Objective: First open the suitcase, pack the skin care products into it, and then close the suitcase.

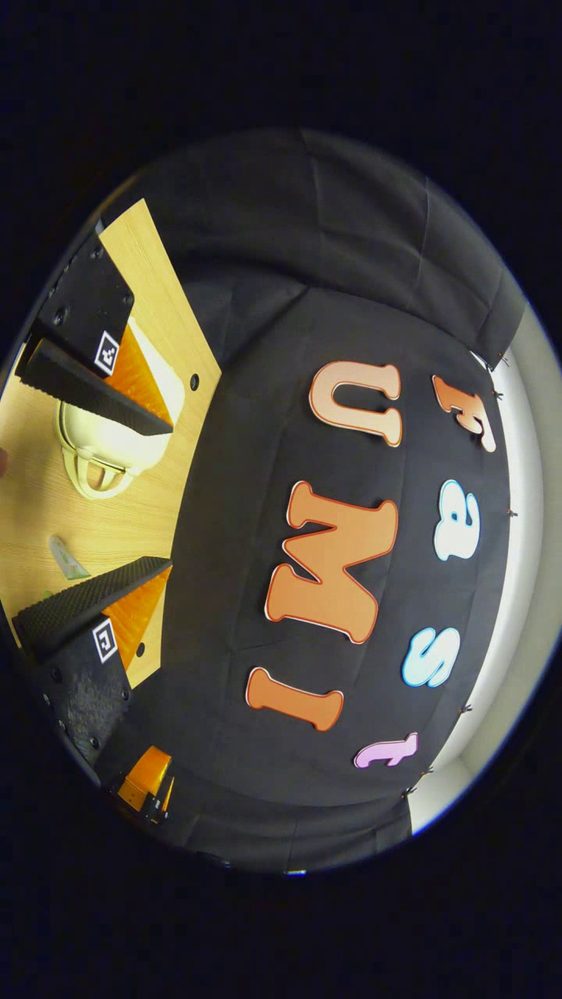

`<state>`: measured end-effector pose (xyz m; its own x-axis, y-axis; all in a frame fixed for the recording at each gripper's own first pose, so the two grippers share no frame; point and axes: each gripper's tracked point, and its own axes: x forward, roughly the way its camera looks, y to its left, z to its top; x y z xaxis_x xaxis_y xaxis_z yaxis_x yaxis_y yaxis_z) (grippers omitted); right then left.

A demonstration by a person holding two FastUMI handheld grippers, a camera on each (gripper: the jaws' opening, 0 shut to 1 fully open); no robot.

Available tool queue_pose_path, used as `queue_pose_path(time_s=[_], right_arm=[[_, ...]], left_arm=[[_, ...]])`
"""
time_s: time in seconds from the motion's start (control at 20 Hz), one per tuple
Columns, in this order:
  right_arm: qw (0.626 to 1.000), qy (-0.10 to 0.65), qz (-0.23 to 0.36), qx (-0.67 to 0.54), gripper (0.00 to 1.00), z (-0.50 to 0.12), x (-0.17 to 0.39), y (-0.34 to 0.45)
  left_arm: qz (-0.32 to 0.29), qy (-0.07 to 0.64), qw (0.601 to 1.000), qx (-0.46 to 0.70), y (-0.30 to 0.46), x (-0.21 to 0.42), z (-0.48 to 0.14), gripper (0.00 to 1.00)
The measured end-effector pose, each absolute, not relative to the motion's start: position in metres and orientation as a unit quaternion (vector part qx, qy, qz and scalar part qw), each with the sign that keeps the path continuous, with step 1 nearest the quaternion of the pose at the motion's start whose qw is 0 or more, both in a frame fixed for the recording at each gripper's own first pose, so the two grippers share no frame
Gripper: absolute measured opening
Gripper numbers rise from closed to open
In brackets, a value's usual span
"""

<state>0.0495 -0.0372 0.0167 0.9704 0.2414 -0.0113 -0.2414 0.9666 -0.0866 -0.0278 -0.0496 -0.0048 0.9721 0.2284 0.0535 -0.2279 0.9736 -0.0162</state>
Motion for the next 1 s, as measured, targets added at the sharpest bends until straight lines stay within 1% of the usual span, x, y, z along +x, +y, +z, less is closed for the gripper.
queue_pose_path(time_s=[0.15,0.3,0.5,0.7,0.9,1.0], right_arm=[[0.990,-0.006,0.129,-0.050,0.94,0.017,0.053,-0.036],[0.992,0.002,0.121,-0.040,0.94,0.013,0.055,-0.034],[0.997,-0.003,0.069,-0.044,0.94,0.012,0.059,-0.035],[0.999,0.002,0.017,-0.035,0.94,0.005,0.056,-0.024],[0.999,-0.005,-0.001,-0.037,0.94,0.003,0.053,-0.010],[0.999,0.002,0.000,-0.042,0.95,-0.002,0.053,-0.007]], left_arm=[[0.137,-0.031,0.990,0.012,-0.045,-0.031,-0.002,0.97],[0.126,-0.030,0.991,0.026,-0.046,-0.022,0.000,0.96],[0.087,-0.026,0.996,0.024,-0.036,0.000,0.000,0.96],[0.061,-0.013,0.996,0.057,-0.007,0.018,0.005,0.97],[0.051,-0.010,0.996,0.067,0.013,0.029,0.005,0.97],[0.052,-0.008,0.995,0.083,0.015,0.032,0.001,0.97]])
